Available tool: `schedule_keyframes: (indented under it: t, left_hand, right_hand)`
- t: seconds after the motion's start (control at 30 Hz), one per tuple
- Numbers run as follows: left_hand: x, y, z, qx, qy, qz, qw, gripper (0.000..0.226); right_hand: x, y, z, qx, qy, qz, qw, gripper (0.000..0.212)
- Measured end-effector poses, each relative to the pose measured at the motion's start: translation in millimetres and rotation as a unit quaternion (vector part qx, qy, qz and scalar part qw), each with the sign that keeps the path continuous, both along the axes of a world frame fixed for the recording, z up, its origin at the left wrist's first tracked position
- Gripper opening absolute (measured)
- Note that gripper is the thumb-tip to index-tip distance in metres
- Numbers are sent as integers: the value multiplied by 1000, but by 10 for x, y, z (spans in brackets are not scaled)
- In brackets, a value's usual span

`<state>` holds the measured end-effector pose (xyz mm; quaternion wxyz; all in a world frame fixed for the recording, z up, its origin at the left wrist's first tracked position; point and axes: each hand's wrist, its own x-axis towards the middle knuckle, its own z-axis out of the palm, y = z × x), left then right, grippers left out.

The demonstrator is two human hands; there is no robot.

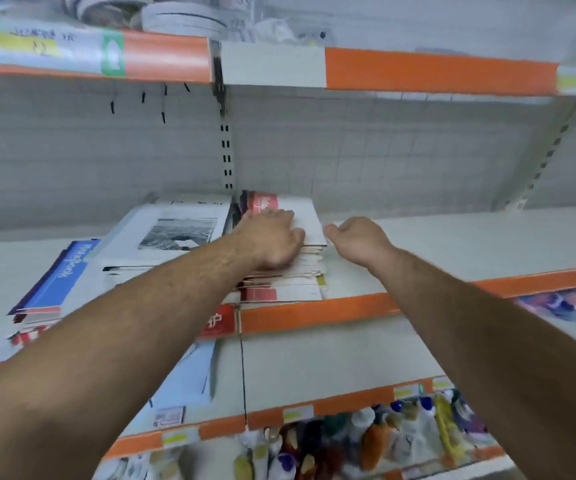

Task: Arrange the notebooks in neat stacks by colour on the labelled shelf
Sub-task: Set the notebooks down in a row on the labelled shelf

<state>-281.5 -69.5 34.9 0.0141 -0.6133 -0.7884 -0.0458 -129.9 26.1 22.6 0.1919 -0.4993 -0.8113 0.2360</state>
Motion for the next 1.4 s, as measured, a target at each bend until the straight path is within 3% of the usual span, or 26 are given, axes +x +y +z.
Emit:
schedule_keyframes:
  t: [0.2, 0.4, 0.57, 0.67, 0.9, 1.17, 1.4]
  left_hand:
    - [30, -210, -51, 57, -52, 132, 988, 47]
    - [45, -372, -28, 53, -39, 117, 991, 45]
    - [20, -342, -73, 70, -41, 118, 990, 41]
    - [-29, -285, -90, 72, -53, 127, 988, 39]
    - [-72, -262, -74, 71, -33, 75, 994, 39]
    - [-92, -329, -47, 102, -28, 33, 994, 40]
    - [-107, -233, -38, 96, -76, 41, 992, 40]
  right_hand:
    - [-140, 218, -66, -150, 128, 24, 980, 51]
    - [-241, 292, -82, -232, 193, 31, 953, 32]
    - [-197, 404, -40, -229, 207, -14, 951, 5]
    - [-166, 479, -15, -220, 226, -46, 948, 15]
    - [-169, 460, -22, -245, 215, -29, 945, 3]
    - [-132, 464, -77, -308, 283, -33, 908, 8]
    - [-142, 409, -32, -302, 274, -29, 913, 8]
